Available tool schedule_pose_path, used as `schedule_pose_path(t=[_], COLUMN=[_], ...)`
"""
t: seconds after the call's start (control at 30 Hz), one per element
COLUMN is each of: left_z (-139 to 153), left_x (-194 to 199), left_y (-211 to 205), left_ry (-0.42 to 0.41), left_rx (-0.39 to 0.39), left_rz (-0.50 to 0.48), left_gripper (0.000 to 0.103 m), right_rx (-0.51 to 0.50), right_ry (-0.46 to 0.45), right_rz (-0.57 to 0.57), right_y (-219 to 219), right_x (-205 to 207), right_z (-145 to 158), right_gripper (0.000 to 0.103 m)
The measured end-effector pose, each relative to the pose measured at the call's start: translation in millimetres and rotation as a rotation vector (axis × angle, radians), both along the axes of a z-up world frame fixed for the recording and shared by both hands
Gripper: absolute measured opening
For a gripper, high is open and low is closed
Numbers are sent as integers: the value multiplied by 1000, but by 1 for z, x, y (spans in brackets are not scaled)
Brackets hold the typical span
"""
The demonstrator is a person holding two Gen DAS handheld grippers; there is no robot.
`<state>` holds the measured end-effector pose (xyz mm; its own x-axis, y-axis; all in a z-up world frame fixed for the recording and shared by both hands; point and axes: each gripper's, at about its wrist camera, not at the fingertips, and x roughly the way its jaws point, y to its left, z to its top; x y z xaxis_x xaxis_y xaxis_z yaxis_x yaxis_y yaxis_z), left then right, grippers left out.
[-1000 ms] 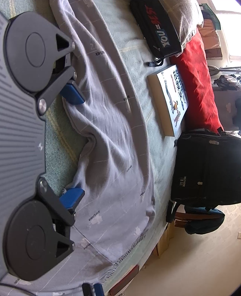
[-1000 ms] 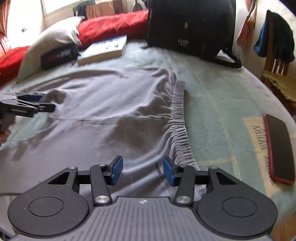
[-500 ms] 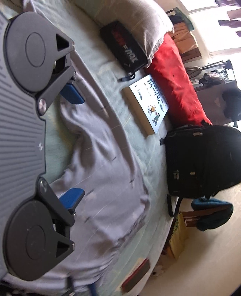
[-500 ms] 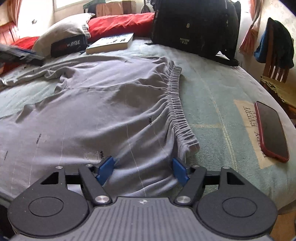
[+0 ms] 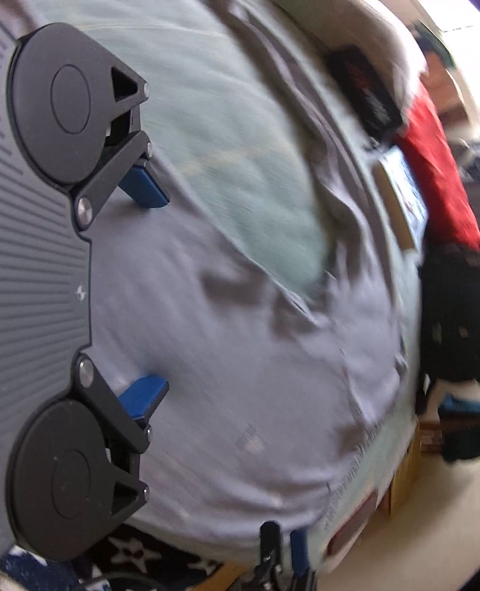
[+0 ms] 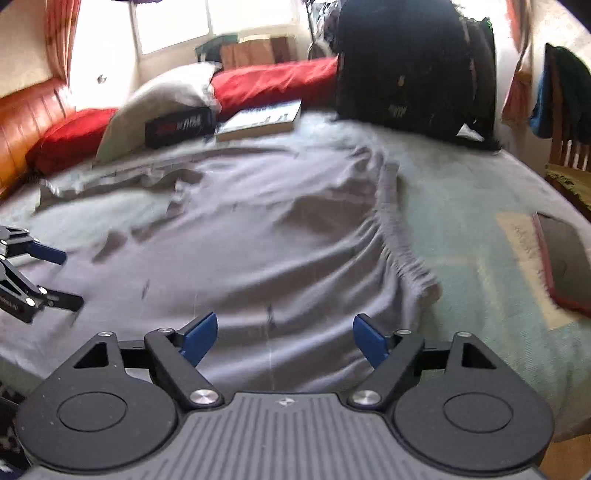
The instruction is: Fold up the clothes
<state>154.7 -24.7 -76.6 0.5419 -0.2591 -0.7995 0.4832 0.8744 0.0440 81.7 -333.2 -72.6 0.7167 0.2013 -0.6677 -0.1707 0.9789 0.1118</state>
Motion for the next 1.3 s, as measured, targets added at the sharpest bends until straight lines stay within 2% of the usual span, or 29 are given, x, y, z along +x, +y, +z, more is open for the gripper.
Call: schedule_pose_path(t=[0.07, 0.13, 0.3, 0.43, 0.53, 0.6, 0.67, 0.8, 1.03, 1.17, 1.3], left_z=[0, 1, -1, 3, 12, 13, 3, 2, 32, 48, 49], left_x=[-11, -21, -57, -77, -75, -70, -64, -64, -25, 17, 65], left_y=[15, 30, 63, 79, 90, 103, 116, 122, 156, 190, 228], left_ry=[2, 6, -11, -17, -61, -62, -5, -13, -49, -73, -60], left_rx=[-30, -33, -41, -34, -11, -54, -100, -104, -150, -170, -205], left_rz=[35, 78, 179, 223, 284, 338, 377, 360, 396, 444, 503], left_gripper=[98, 98, 100, 100, 100, 100, 100, 101, 101, 101, 101], right_rx=[-17, -24, -36, -48, -40, -22, 9, 81, 253, 268, 237], right_ry=[10, 6, 2, -2, 0, -5, -15, -26, 14, 32, 47], right_rz=[6, 18, 31, 31, 17, 7, 4, 16, 83, 115, 156], right_y=[4, 6, 11, 14, 14, 14, 14, 14, 23, 35, 51], right_x=[0, -2, -2, -2, -2, -3, -5, -3, 20, 36, 56], right_z=[-9, -15, -19, -21, -16, -11, -4, 8, 20, 24, 29], right_gripper=[88, 97, 103, 103, 103, 103, 103, 103, 103, 103, 103])
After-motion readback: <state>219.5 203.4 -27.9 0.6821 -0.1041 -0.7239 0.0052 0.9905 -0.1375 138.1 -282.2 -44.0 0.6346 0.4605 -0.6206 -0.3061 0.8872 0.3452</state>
